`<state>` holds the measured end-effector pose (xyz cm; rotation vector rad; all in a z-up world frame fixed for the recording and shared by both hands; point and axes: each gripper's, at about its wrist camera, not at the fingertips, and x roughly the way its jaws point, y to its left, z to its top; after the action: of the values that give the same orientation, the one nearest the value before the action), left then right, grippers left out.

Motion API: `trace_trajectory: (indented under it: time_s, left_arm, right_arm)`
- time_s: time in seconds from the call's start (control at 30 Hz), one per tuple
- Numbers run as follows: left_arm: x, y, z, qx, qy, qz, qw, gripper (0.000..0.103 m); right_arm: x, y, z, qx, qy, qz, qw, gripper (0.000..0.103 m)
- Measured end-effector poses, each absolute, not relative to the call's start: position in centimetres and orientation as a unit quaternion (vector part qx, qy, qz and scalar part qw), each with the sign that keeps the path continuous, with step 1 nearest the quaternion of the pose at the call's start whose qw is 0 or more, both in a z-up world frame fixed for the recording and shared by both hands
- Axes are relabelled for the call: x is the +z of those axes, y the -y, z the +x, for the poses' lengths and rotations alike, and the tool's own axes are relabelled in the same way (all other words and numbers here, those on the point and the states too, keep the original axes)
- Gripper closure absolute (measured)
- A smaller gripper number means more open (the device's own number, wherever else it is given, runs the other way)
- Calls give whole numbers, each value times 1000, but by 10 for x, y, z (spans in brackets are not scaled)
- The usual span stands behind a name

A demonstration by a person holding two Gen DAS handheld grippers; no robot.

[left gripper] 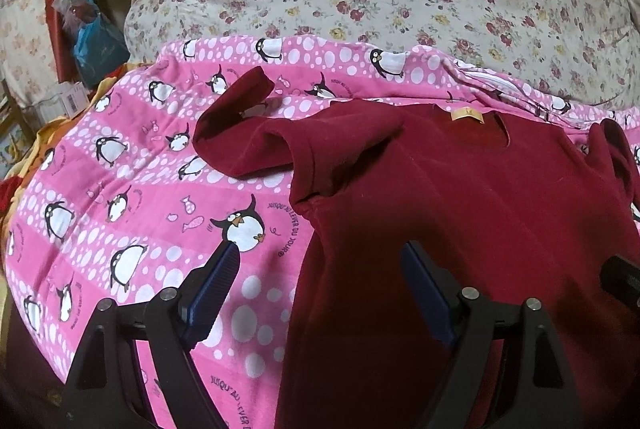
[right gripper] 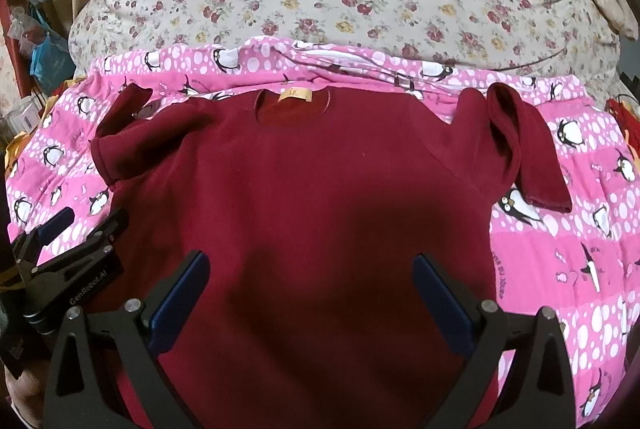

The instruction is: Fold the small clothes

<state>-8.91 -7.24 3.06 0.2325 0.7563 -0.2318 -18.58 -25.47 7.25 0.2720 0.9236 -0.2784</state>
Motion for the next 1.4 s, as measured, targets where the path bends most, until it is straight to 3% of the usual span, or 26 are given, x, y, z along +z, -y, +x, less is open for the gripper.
trace_trajectory:
  time_s: [1.4]
  left_arm:
    - [23,75,-83,-116,-387,101,909,39]
  right_arm:
    - [61,258,-173,-136,-460,126,868,0]
